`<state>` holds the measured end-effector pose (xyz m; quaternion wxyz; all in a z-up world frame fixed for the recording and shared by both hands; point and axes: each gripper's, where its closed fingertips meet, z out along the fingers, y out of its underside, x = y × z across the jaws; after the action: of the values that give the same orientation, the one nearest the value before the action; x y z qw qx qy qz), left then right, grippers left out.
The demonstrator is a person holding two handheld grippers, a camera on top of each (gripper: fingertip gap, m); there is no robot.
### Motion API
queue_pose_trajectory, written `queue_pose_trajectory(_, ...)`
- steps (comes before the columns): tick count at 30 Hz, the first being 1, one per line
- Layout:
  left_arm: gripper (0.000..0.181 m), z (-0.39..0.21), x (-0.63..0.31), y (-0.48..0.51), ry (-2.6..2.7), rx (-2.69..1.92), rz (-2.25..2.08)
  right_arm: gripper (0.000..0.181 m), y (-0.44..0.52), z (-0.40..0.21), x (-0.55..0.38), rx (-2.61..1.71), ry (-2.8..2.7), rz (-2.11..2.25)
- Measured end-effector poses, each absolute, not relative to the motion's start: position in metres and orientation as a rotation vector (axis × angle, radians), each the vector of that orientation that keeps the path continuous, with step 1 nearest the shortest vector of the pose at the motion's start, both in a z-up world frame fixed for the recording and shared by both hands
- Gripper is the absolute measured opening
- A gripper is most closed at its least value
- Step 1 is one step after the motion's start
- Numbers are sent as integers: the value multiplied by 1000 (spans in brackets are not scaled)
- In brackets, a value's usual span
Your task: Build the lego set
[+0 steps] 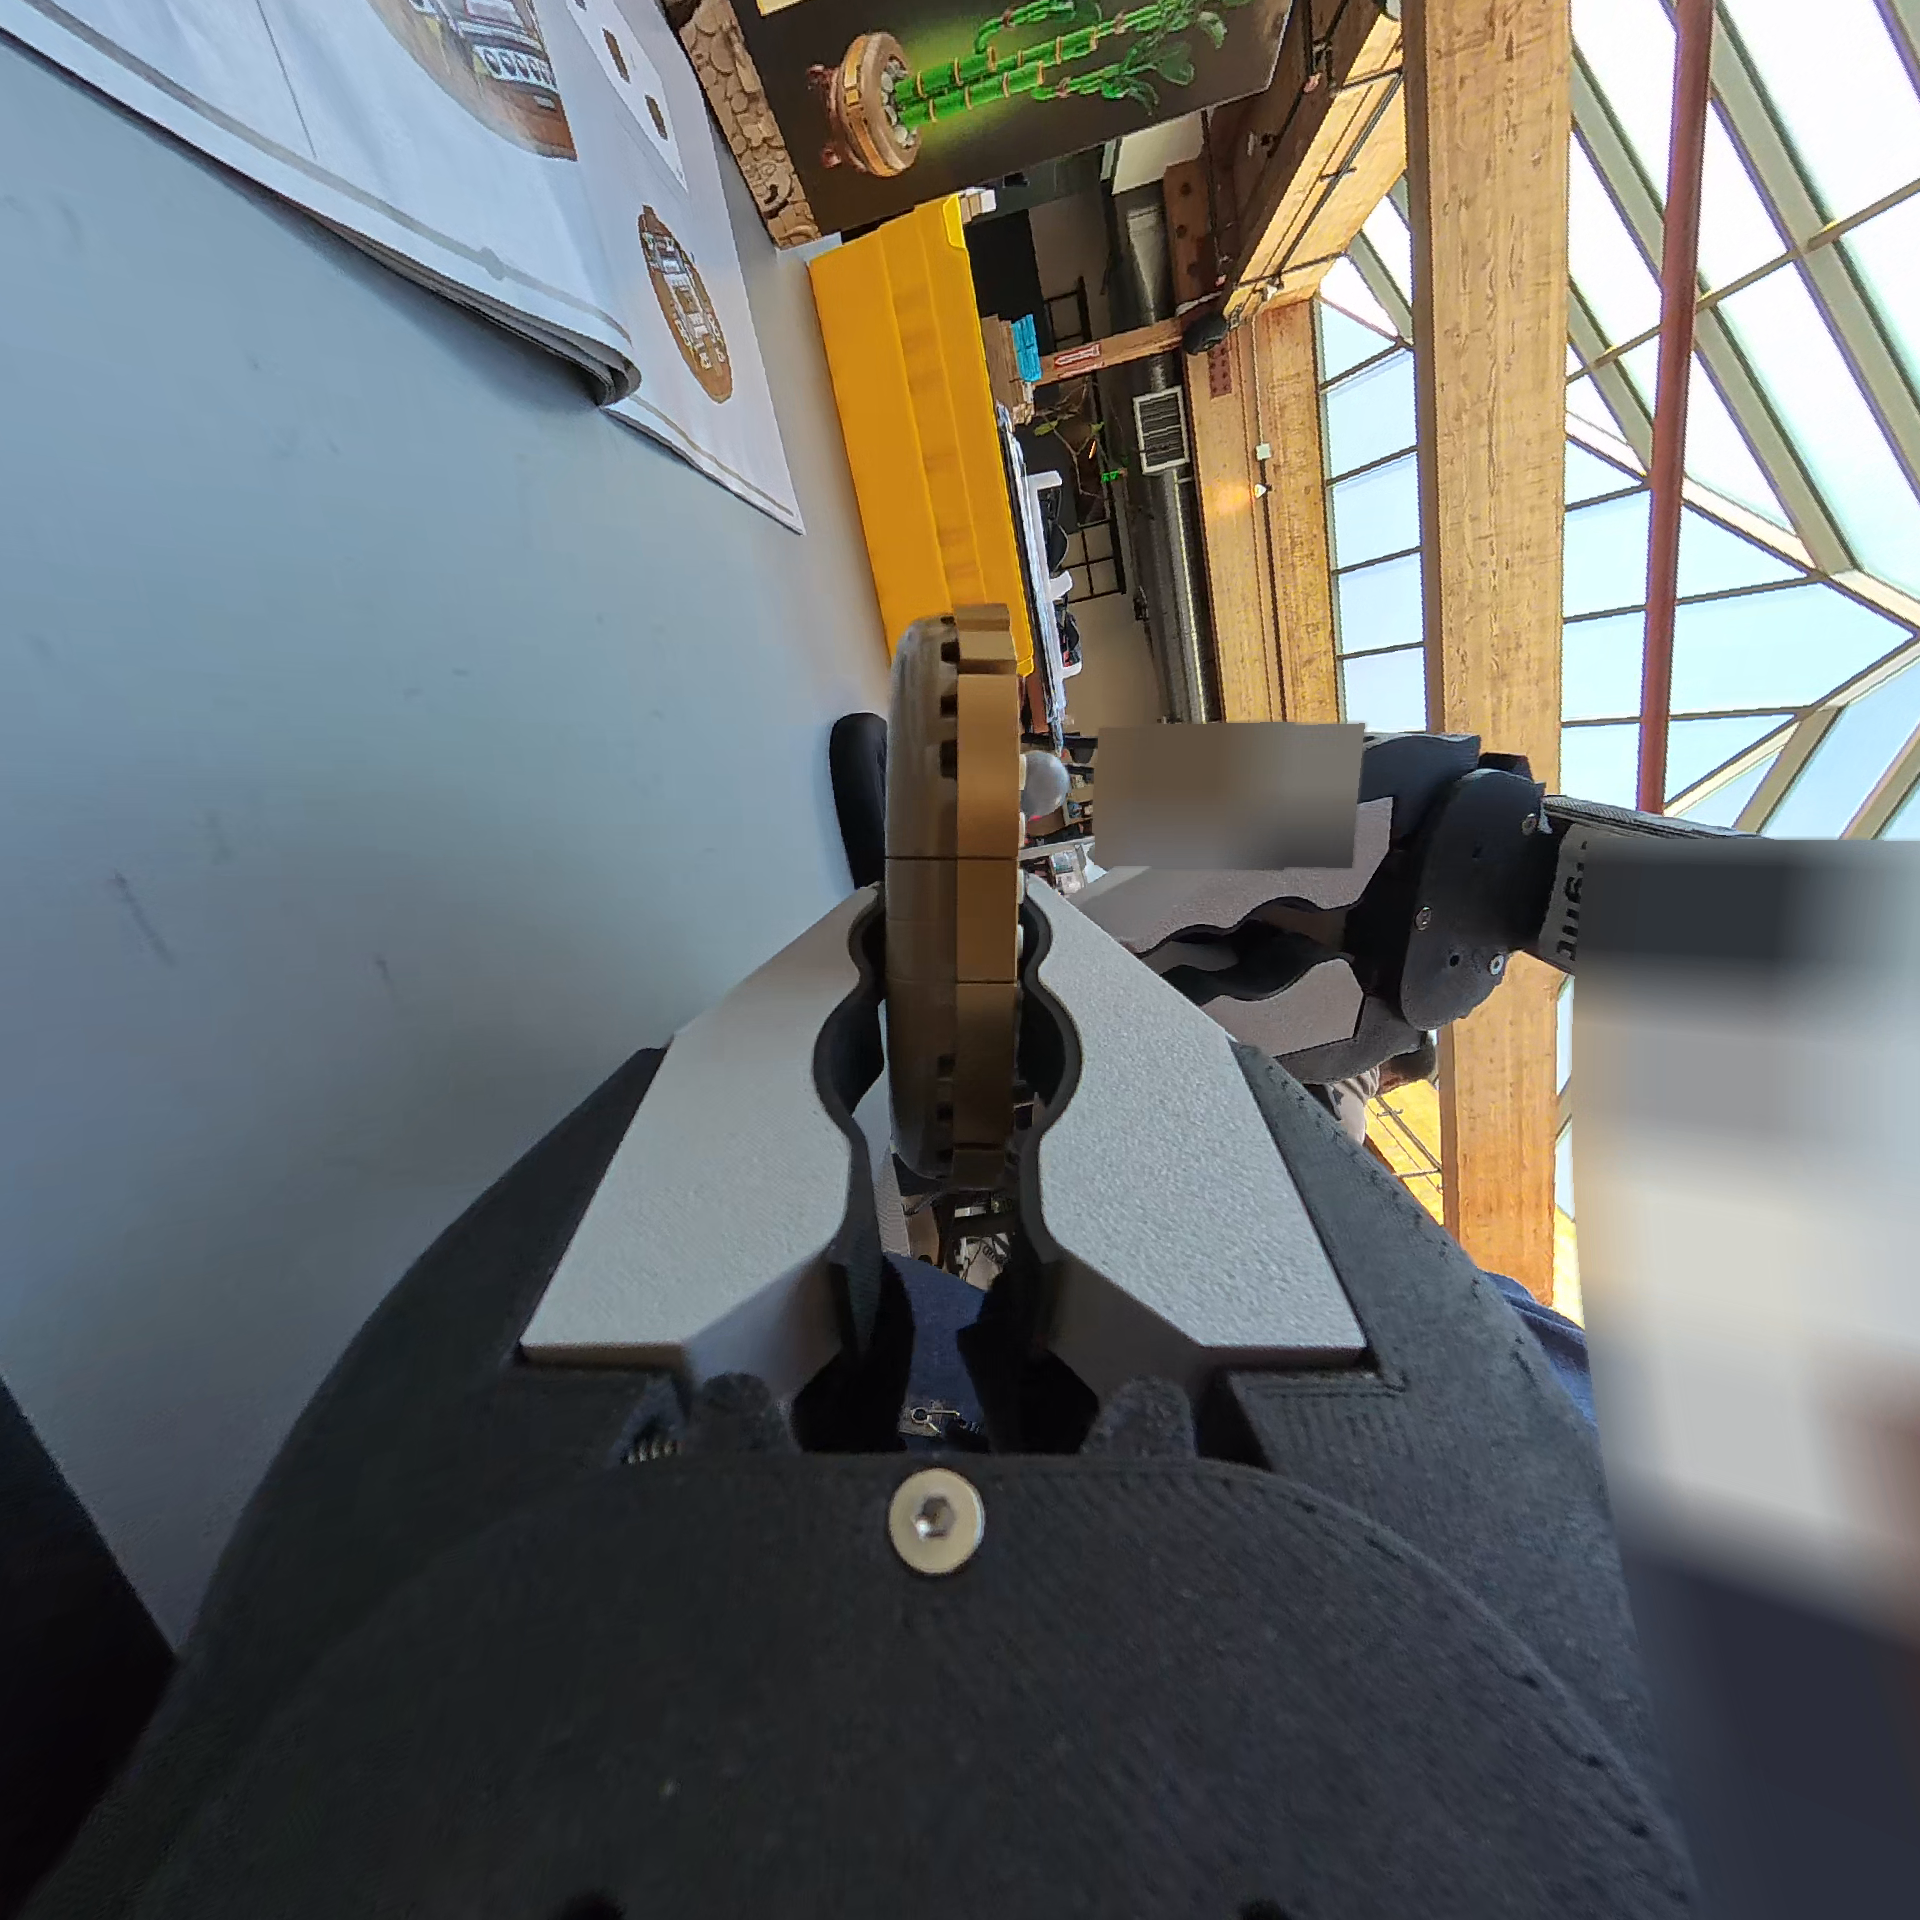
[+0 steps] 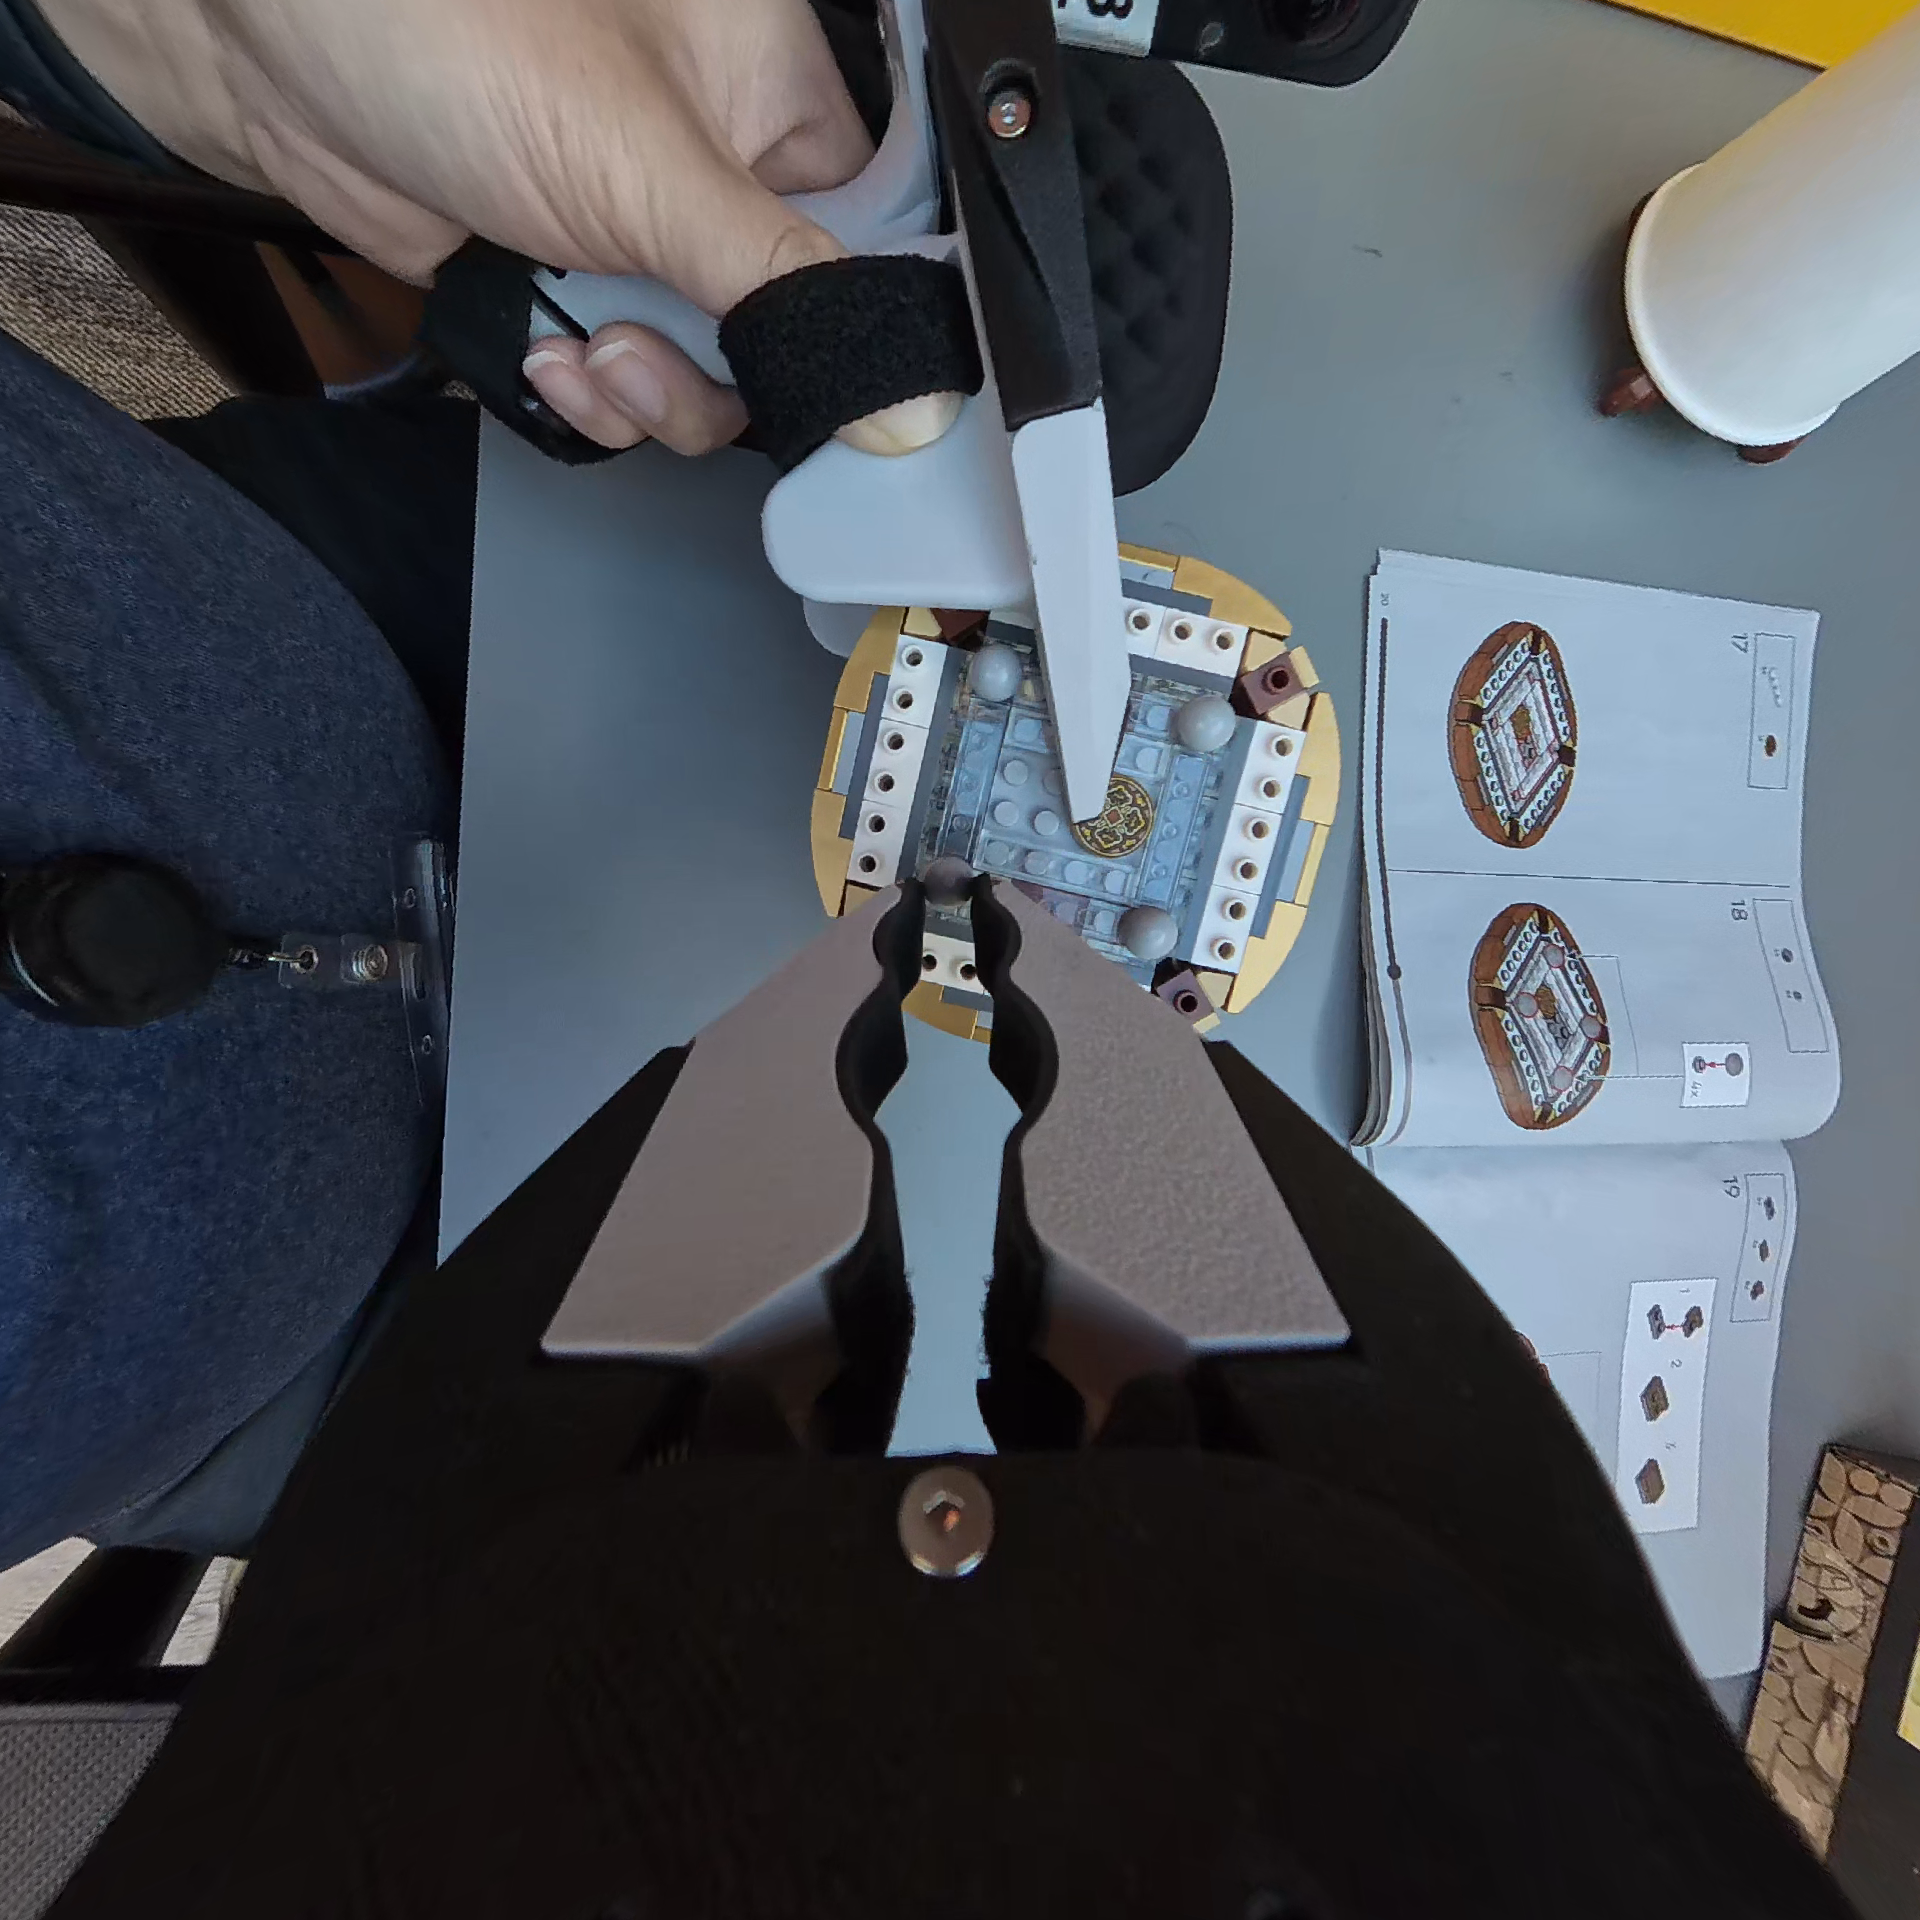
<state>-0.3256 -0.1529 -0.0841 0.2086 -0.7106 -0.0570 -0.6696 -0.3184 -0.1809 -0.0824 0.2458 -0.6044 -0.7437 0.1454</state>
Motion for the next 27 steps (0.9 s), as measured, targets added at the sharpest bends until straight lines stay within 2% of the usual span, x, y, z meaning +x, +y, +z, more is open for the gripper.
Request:
queue_pose_trajectory(17,21,-83,-325,-156,-268,-1914,-1971,9,-183,-84,-318,-1531,-2171,145)
queue_pose_trajectory(27,21,-69,-329,-155,-292,-1815,-2081,10,-183,-66,-323,-1547,-2141,278)
